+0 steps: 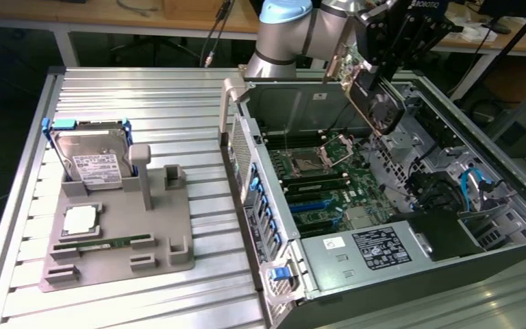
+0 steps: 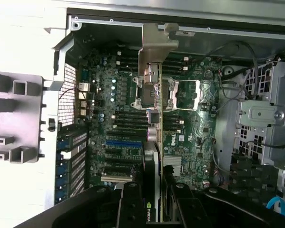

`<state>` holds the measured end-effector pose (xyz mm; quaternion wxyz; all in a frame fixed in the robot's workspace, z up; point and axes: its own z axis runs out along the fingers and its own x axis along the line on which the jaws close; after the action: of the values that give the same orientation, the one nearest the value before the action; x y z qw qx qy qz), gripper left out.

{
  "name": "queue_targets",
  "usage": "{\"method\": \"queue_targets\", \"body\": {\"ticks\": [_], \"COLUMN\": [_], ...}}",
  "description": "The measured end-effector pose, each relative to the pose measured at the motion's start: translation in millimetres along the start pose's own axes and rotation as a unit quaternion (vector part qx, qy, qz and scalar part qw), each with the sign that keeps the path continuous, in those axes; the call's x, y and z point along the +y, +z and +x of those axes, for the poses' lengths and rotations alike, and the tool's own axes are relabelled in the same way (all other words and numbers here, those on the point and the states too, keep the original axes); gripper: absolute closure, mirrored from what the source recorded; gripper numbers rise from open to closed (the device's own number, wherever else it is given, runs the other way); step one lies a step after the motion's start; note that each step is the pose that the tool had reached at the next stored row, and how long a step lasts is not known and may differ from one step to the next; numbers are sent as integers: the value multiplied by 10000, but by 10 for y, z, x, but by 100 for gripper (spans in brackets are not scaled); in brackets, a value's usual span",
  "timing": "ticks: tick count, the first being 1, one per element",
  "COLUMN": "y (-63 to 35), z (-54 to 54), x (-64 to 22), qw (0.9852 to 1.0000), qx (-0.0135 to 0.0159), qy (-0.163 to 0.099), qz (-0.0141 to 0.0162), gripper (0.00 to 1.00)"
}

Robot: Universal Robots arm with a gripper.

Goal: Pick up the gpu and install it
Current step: 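Insert the gpu into the slot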

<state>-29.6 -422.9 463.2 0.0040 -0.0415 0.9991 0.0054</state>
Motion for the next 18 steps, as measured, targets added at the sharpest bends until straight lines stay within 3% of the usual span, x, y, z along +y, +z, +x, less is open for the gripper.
{"method": "queue_targets", "body": {"ticks": [18], "y": [0], "z": [0], "x": [0], "qw": [9982], "qx": [6], "qy": [-592], "qz": [-5], "gripper": [73]}}
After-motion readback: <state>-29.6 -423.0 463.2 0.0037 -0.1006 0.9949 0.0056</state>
